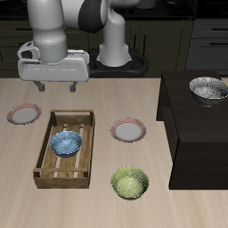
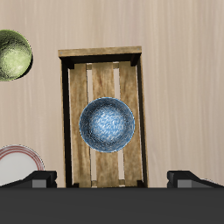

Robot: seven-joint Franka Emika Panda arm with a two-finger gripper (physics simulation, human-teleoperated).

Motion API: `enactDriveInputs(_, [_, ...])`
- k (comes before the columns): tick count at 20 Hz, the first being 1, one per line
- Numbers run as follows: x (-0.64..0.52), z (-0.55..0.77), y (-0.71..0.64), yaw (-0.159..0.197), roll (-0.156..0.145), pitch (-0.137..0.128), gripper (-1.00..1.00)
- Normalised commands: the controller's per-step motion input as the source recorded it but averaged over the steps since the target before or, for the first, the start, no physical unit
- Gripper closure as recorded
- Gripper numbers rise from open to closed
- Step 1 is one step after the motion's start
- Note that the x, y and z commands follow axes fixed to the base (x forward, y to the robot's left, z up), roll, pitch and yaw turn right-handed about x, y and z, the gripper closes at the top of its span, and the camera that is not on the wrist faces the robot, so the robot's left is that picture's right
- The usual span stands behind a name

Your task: Place the blue bowl onto the plate that is in the center of the table

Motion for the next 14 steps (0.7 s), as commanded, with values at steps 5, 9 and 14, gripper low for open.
enactDriveInputs(5, [-0.01,-0.28,0.11,0.060,0.023,0.034,-1.00])
enactDriveInputs(9, [-0.01,-0.33,0.01,0.098,-0.015,0.036,-1.00])
enactDriveInputs(14, [0.01,-0.22,-0.07,0.137,-0.053,0.025,-1.00])
